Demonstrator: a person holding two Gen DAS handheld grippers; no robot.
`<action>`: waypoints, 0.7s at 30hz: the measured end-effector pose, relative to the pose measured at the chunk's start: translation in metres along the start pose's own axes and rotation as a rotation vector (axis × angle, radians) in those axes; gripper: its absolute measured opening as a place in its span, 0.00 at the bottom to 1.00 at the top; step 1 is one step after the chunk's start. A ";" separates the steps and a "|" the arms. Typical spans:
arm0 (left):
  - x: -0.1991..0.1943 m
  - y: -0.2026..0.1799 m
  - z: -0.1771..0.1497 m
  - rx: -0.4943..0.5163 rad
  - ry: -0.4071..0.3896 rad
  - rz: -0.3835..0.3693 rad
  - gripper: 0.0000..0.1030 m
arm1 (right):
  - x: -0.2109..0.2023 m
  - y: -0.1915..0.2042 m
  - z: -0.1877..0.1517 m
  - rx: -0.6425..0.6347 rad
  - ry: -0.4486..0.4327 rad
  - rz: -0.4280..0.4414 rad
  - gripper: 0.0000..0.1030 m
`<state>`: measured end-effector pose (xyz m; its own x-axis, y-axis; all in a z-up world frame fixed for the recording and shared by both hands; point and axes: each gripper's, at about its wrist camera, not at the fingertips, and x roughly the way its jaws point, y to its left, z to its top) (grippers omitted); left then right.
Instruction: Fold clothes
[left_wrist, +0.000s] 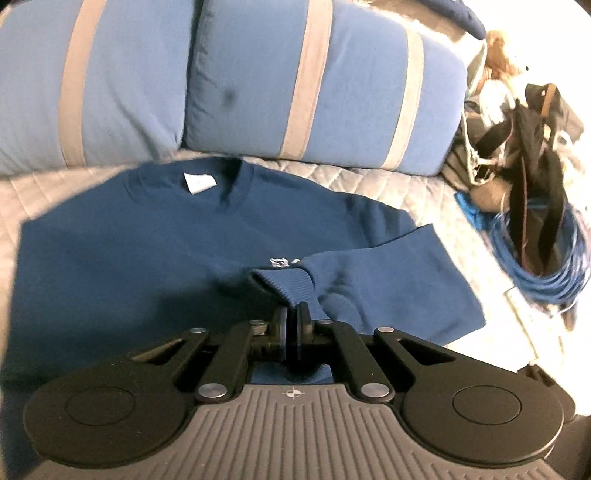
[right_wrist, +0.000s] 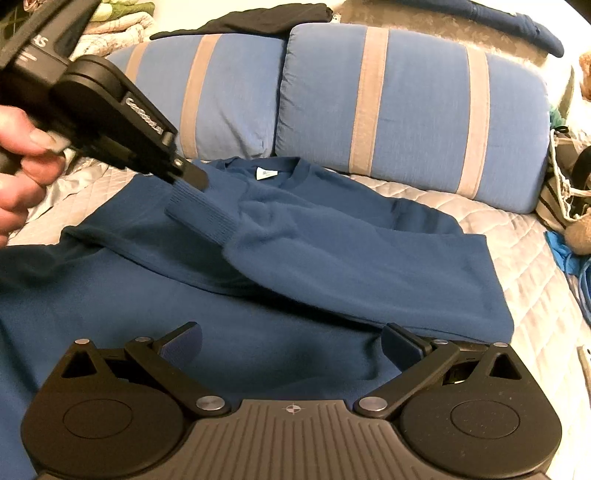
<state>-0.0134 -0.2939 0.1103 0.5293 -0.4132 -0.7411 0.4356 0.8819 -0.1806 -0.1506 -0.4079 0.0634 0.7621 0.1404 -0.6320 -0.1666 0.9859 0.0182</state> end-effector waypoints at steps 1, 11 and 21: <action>-0.003 -0.001 0.001 0.015 -0.003 0.013 0.05 | 0.000 -0.001 0.001 0.000 0.003 0.005 1.00; -0.039 0.007 0.020 0.081 -0.058 0.059 0.05 | -0.002 -0.027 0.009 -0.048 0.019 -0.055 1.00; -0.054 0.022 0.037 0.075 -0.074 0.050 0.05 | 0.010 -0.083 -0.017 -0.090 0.059 -0.144 1.00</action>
<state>-0.0051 -0.2610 0.1704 0.6026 -0.3874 -0.6977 0.4594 0.8833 -0.0936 -0.1400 -0.4903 0.0427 0.7448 -0.0100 -0.6672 -0.1156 0.9828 -0.1437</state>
